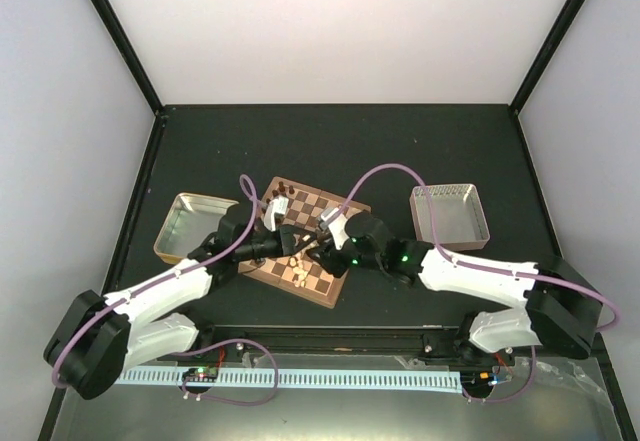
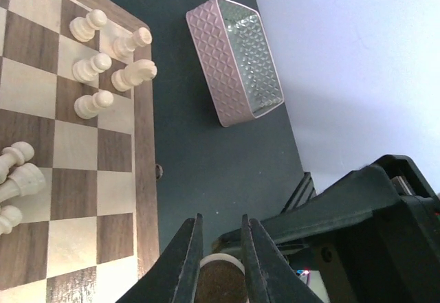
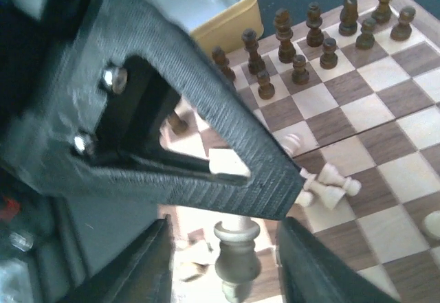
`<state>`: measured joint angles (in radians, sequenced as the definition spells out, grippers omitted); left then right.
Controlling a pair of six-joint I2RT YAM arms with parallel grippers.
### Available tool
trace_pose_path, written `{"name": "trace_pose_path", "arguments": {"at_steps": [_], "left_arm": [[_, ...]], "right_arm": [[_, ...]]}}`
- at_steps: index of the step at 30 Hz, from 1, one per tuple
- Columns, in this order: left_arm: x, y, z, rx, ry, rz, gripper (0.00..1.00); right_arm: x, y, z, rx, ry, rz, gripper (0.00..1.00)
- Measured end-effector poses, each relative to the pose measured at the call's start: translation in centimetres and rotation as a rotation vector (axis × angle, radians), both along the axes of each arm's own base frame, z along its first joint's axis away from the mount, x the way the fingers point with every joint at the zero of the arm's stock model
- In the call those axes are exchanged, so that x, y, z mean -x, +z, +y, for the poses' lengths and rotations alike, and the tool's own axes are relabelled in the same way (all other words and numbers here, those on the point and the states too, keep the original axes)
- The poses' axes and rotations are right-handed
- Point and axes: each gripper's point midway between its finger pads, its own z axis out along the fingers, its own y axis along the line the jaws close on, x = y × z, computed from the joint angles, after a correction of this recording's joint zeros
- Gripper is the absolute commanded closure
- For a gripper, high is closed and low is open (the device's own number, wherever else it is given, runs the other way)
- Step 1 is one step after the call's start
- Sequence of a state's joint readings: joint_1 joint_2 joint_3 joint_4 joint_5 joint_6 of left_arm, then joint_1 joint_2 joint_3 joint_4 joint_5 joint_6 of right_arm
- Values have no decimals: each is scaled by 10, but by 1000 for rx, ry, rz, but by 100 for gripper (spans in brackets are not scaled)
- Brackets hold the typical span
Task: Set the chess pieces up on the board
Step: Place the chess piece on the chessboard.
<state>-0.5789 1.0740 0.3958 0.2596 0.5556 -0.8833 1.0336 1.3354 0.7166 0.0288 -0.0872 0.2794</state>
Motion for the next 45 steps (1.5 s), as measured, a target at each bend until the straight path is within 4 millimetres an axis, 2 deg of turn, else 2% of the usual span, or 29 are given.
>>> {"name": "trace_pose_path", "arguments": {"at_steps": [2, 5, 10, 13, 17, 21, 30, 45], "left_arm": [[1, 4, 0, 15, -1, 2, 98], [1, 14, -1, 48, 2, -7, 99], [-1, 42, -2, 131, 21, -34, 98], [-3, 58, -3, 179, 33, -42, 98], [-6, 77, -4, 243, 47, -46, 98], [-7, 88, -4, 291, 57, -43, 98], [-9, 102, -3, 352, 69, -42, 98], [-7, 106, 1, 374, 84, -38, 97]], "right_arm": [[0, 12, 0, -50, -13, 21, 37], [-1, 43, -6, -206, -43, 62, 27], [-5, 87, -21, -487, -120, 184, 24], [-5, 97, -21, -581, -158, 281, 24], [-6, 101, -20, -650, -197, 392, 26], [-5, 103, -18, -700, -214, 476, 34], [-2, 100, -15, -773, -227, 619, 65], [-8, 103, -16, -819, -264, 649, 88]]}}
